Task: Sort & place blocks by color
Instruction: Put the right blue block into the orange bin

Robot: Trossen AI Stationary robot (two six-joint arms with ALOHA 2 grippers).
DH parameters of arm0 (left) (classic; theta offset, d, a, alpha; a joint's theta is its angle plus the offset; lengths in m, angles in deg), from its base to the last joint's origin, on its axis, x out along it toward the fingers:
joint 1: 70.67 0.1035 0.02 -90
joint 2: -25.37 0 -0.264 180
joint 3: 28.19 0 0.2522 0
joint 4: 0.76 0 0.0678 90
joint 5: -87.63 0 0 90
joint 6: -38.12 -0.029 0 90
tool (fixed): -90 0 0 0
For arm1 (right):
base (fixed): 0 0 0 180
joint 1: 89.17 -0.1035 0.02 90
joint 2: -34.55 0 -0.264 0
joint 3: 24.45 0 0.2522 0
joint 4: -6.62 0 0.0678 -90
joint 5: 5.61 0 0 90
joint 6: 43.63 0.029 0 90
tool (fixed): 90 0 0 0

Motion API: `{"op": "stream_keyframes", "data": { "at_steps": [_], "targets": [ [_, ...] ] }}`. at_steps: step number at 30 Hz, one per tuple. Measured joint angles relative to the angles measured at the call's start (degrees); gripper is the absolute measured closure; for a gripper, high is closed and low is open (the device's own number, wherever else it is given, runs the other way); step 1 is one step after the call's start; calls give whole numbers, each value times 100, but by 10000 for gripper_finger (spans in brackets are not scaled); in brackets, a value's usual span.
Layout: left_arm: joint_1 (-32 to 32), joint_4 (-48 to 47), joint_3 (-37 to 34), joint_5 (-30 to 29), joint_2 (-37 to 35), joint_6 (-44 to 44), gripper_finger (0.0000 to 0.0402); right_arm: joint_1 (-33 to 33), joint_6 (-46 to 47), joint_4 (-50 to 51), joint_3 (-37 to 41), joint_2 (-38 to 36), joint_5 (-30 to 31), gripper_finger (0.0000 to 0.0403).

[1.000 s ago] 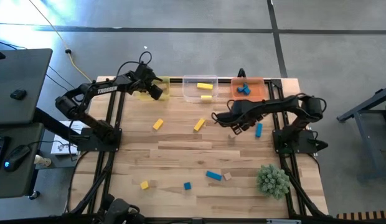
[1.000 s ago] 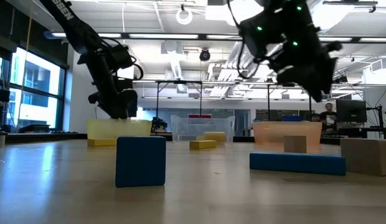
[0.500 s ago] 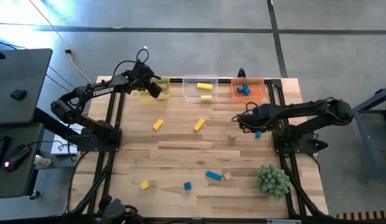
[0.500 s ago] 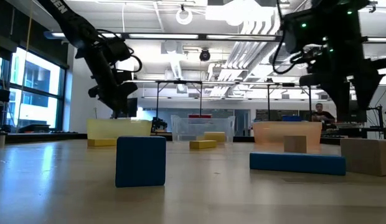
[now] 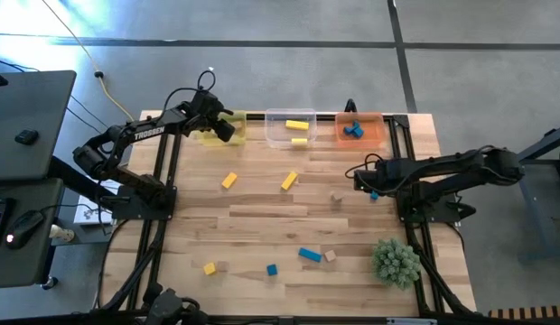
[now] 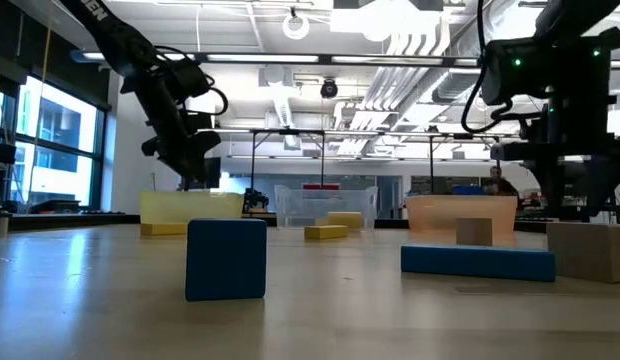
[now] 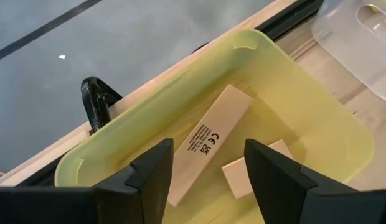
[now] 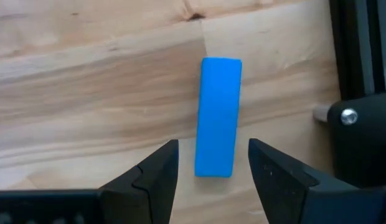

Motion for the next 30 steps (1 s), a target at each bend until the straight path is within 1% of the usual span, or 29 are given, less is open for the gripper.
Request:
{"op": "stream_keyframes", "data": {
  "at_steps": [4,11,14,17,20,27,30],
  "targets": [
    [-14,-33,184,1,0,7,213,120,3,-151,115,24,40,220],
    [-18,-43,902,1,0,17,213,344,-13,-239,186,83,-12,220],
    [-18,-46,1220,15,0,-29,213,431,-86,-325,186,224,-1,220],
    [-19,-18,1492,29,0,-117,213,535,-356,-397,186,436,-24,220],
    [-40,-9,1706,27,0,-290,213,665,-573,-420,184,653,-184,220],
    [-42,8,1829,3,0,-579,213,876,-866,-881,159,1038,-369,222],
    [-42,2,1830,-8,0,-581,213,963,-872,-908,146,1176,-502,240]
  ]
}}
